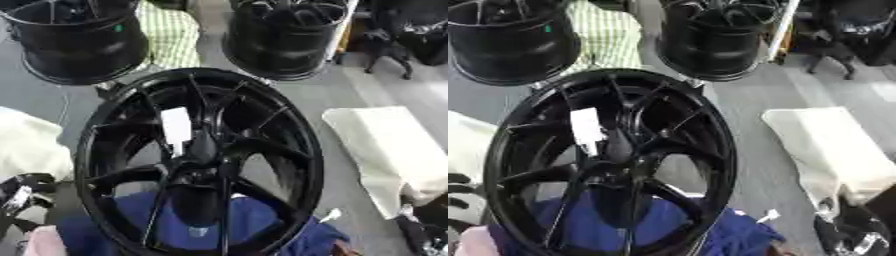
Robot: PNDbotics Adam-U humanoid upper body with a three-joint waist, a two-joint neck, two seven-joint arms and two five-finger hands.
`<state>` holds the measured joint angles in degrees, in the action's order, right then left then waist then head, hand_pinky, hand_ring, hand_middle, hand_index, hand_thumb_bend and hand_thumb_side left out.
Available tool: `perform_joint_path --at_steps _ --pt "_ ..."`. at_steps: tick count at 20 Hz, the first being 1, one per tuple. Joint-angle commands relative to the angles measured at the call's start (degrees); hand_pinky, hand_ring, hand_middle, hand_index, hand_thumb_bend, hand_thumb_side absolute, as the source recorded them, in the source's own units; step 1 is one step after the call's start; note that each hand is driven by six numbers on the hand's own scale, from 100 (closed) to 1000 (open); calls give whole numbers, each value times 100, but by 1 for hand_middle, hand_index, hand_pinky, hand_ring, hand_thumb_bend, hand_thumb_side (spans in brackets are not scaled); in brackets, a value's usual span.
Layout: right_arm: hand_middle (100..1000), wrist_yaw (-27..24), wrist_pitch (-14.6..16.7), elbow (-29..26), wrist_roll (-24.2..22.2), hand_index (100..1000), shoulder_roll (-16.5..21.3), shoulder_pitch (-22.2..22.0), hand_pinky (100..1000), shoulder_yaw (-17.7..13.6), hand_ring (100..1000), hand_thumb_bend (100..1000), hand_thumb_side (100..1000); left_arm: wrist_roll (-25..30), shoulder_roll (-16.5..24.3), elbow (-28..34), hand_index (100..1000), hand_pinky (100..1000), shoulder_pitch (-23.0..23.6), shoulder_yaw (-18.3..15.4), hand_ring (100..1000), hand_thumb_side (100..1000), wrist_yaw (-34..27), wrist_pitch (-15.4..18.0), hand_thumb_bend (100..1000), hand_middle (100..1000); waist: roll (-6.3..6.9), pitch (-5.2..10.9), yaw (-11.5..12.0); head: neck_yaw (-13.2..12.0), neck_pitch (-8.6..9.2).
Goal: Pull the pin out of the wheel hub.
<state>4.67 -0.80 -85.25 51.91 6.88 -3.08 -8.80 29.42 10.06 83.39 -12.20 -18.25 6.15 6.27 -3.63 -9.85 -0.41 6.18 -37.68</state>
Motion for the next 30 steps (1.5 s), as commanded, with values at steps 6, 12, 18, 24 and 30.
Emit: perform_joint_path --at_steps 6,12,18,24,30 --pt "750 29 7 -14 6 725 149 21 297 9 483 366 203 -2 75 271 735 573 -93 -58 704 672 -102 -37 100 681 37 94 -45 30 -1" --pt "750 77 26 -16 6 725 208 3 297 12 483 365 204 -203 788 681 742 580 -843 -76 701 592 -680 248 100 683 139 145 -39 45 -38" --pt "751 182 1 -31 6 726 282 -12 297 39 483 367 205 -208 2211 180 761 604 -2345 619 697 471 -1808 1145 100 690 277 209 -113 33 -36" --pt "751 209 6 -19 6 726 345 -16 297 110 483 370 205 856 2940 -780 831 678 -3735 2096 716 423 -1788 2733 100 732 368 248 -250 -33 -45" --pt "751 233 19 1 6 726 414 -11 297 144 483 370 205 2157 2752 -1632 899 749 -4596 3520 741 514 -810 4384 100 778 458 291 -337 -29 -62"
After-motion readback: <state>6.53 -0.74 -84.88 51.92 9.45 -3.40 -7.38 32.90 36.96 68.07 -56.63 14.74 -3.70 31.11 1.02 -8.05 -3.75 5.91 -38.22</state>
